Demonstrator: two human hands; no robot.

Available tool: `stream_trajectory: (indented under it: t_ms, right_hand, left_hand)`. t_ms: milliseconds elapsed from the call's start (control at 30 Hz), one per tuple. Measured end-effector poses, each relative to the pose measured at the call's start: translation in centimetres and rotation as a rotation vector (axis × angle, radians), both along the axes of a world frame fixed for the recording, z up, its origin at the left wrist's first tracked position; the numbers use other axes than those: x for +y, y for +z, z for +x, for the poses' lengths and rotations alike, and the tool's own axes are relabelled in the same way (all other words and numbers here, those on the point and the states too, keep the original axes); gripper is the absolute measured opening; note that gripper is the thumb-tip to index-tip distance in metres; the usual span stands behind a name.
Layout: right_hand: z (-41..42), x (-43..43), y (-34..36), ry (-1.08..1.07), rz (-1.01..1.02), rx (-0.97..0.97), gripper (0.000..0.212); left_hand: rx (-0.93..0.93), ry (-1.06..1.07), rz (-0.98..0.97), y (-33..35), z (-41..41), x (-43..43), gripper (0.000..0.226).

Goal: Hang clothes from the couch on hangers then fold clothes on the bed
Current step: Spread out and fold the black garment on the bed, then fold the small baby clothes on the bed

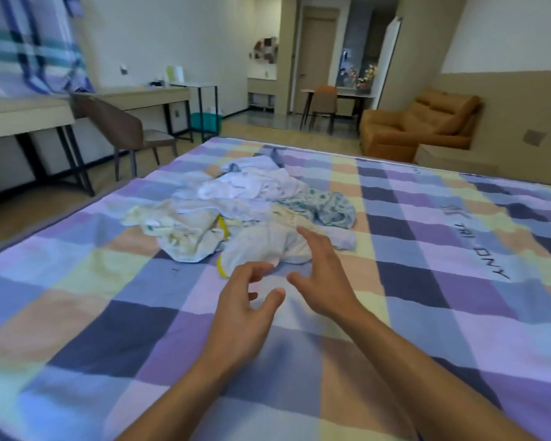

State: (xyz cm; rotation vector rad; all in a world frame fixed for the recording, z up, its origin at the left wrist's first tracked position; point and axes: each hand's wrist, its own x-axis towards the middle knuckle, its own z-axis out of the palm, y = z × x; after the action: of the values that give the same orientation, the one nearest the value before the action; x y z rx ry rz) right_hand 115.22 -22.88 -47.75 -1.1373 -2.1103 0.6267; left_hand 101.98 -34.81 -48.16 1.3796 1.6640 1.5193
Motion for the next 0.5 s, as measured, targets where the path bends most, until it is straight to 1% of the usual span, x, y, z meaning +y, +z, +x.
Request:
stream_trajectory:
  t_ms: [67, 100, 133, 167, 200, 233, 267, 300, 333, 400, 433, 500]
  right_hand:
    - [-2.5, 2.4, -0.2, 0.005, 0.026, -0.079, 0.094]
    - [-3.6, 3.7, -0.4, -0.003, 0.045, -0.159, 0.096]
    - [-4.4, 4.8, -0.6, -0.021, 0.053, -0.255, 0.094]
    - [-5.0, 5.9, -0.8, -0.043, 0.057, -0.329, 0.084]
    - [-5.4, 6.6, -1.0, -0.064, 0.059, -0.377, 0.068]
    - [-5.5, 7.0, -1.1, -0.076, 0.063, -0.382, 0.048]
    - [-5.5, 6.7, -1.0, -0.084, 0.064, -0.352, 0.031]
    - [-5.2, 6.1, -0.9, -0.091, 0.072, -0.305, 0.018]
    - [-4.7, 5.1, -0.6, -0.093, 0.092, -0.247, 0.016]
    - [-3.2, 1.4, 0.4, -0.1, 0.16, -0.112, 0.027]
    - [-2.2, -1.1, 1.0, -0.087, 0.217, -0.046, 0.028]
    - [-0.2, -6.8, 1.7, 0.013, 0.317, 0.007, 0.025]
  left_hand:
    - [-0.029, 0.013, -0.014, -0.4, -1.2, -0.5, 0.03]
    - [-0.042, 0.018, -0.021, -0.6, -1.6, -0.7, 0.025]
    - [-0.052, 0.021, -0.032, -0.8, -2.0, -0.8, 0.021]
    - [-0.068, 0.021, -0.049, -1.0, -2.3, -1.0, 0.019]
    - [-0.093, 0.015, -0.073, -1.1, -2.5, -1.2, 0.018]
    - [-0.126, 0.008, -0.104, -1.2, -2.6, -1.4, 0.019]
    - [-0.162, 0.0, -0.14, -1.1, -2.6, -1.5, 0.025]
    - [-0.222, -0.01, -0.178, -1.0, -2.6, -1.6, 0.032]
    - [-0.317, -0.026, -0.208, -0.7, -2.5, -1.7, 0.034]
    - [-0.601, -0.059, -0.244, 0.6, -1.9, -1.9, 0.031]
    - [-0.724, -0.087, -0.254, 1.3, -1.5, -2.0, 0.032]
    - [-0.894, -0.18, -0.252, 2.2, -0.6, -2.4, 0.048]
